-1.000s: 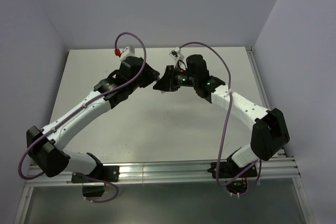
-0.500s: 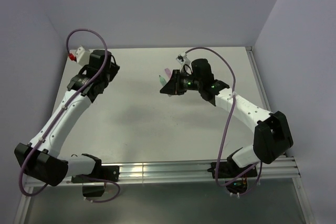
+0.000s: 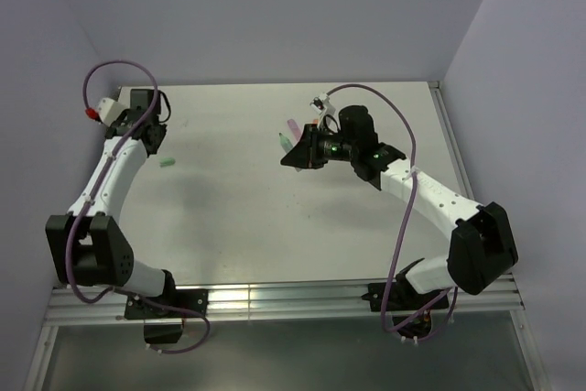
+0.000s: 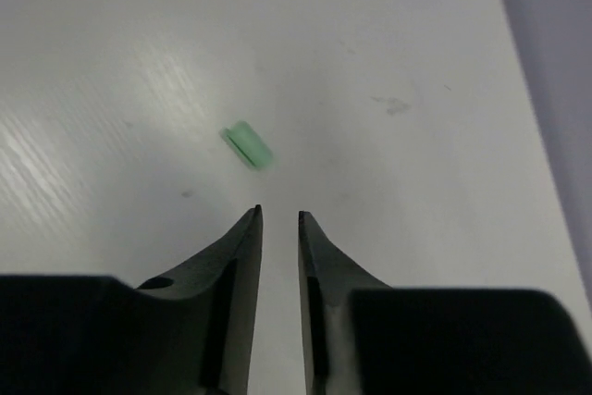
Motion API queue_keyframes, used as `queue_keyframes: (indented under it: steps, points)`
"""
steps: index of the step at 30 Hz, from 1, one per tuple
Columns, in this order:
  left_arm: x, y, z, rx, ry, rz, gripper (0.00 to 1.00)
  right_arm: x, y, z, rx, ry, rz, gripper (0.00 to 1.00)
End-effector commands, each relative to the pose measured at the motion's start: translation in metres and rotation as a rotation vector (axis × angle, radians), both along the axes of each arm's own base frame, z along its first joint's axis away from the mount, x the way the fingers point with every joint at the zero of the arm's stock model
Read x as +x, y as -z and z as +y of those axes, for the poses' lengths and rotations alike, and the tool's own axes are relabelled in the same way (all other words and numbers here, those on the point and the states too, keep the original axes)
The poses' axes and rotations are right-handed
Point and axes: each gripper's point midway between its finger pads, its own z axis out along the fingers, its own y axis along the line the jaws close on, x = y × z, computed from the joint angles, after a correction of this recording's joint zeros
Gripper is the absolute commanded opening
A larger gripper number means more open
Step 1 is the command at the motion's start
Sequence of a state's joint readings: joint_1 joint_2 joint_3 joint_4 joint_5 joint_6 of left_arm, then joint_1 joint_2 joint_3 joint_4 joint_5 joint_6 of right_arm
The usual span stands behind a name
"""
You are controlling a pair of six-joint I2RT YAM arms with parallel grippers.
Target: Insert the pens into the pen caps
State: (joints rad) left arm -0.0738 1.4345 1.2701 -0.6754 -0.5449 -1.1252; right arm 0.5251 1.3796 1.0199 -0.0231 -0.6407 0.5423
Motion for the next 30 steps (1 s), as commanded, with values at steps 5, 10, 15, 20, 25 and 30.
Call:
queue_keyframes:
  steps: [5, 10, 15, 20, 25, 30]
  points:
    - [0.012, 0.082, 0.077, 0.013, -0.085, 0.206, 0.09, -0.005, -0.026, -0.001, 0.062, -0.023, -0.076, 0.00]
    - [0.023, 0.119, 0.086, -0.008, -0.063, 0.282, 0.01, -0.008, -0.029, -0.004, 0.063, -0.019, -0.088, 0.00]
    - [0.032, 0.147, 0.080, -0.048, -0.016, 0.308, 0.00, -0.009, -0.030, -0.005, 0.065, -0.025, -0.092, 0.00]
    - [0.036, 0.155, 0.072, -0.083, 0.013, 0.278, 0.00, -0.009, -0.031, -0.005, 0.065, -0.024, -0.097, 0.00]
    - [0.041, 0.157, 0.074, -0.060, 0.035, 0.252, 0.00, -0.010, -0.031, -0.005, 0.067, -0.028, -0.099, 0.00]
    - [0.045, 0.162, 0.067, -0.083, 0.075, 0.222, 0.00, -0.010, -0.032, -0.005, 0.065, -0.028, -0.103, 0.00]
